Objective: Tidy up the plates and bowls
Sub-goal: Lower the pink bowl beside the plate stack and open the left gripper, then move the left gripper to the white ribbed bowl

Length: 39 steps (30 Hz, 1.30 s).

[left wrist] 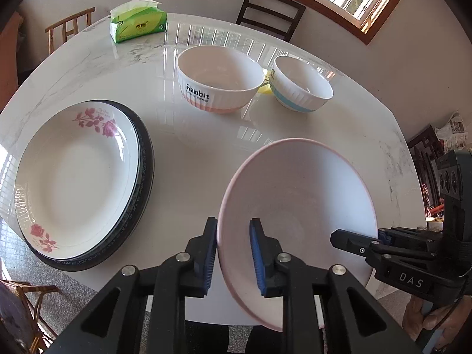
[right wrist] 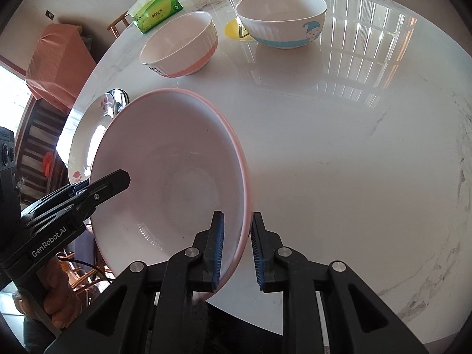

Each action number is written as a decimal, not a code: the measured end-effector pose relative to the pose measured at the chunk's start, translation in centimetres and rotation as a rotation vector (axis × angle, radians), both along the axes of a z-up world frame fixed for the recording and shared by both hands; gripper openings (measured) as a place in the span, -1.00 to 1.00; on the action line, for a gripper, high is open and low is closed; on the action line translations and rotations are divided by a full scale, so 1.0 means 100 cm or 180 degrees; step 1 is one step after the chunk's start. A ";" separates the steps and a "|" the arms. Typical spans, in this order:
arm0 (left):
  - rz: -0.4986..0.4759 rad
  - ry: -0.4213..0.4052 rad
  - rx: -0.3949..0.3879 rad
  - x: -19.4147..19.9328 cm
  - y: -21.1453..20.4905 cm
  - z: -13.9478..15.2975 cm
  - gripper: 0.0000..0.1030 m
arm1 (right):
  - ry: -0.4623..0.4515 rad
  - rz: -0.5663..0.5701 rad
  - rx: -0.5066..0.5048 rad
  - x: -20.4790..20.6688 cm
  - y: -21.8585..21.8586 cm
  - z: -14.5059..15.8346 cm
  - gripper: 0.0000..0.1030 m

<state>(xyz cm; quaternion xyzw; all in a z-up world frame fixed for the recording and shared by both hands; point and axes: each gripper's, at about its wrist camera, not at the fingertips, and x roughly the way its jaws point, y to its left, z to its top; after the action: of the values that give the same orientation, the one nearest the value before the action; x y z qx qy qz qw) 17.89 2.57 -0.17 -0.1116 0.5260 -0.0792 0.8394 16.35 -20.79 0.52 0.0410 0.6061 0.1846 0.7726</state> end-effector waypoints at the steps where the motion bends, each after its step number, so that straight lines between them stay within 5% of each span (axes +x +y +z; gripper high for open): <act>1: -0.0001 -0.0052 -0.0014 -0.002 0.002 0.002 -0.41 | -0.0116 -0.0005 -0.0001 -0.002 -0.002 0.005 -0.55; 8: -0.0045 -0.0222 -0.0227 -0.015 0.023 0.015 -0.05 | -0.0966 -0.0143 0.0210 -0.019 -0.025 0.045 -0.31; 11: -0.0020 -0.0232 -0.0248 -0.020 0.027 0.023 0.16 | -0.1075 -0.0109 0.0419 -0.026 -0.031 0.054 -0.31; 15: -0.0006 -0.0307 -0.0369 -0.025 0.033 0.033 0.20 | -0.1163 -0.0043 0.0484 -0.029 -0.028 0.062 -0.31; 19: -0.0073 -0.0806 -0.0597 -0.037 0.044 0.051 0.20 | -0.1215 -0.0018 0.0564 -0.027 -0.028 0.068 -0.31; 25: -0.0104 -0.1157 -0.0514 -0.029 0.053 0.069 0.20 | -0.1223 0.0018 0.0801 -0.020 -0.027 0.078 -0.26; 31: -0.0063 -0.0631 -0.0599 0.022 0.069 0.068 0.20 | -0.1115 0.0079 0.0761 -0.001 -0.012 0.089 -0.13; 39: 0.0010 -0.0505 -0.0291 0.089 0.079 0.069 0.20 | -0.0678 0.0043 0.0832 0.050 0.009 0.083 0.00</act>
<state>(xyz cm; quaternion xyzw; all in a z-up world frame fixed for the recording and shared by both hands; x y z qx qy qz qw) 26.79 10.42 6.78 -0.1441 0.4534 -0.1104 0.8726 21.33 -19.89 8.78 0.1173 0.4918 0.2703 0.8193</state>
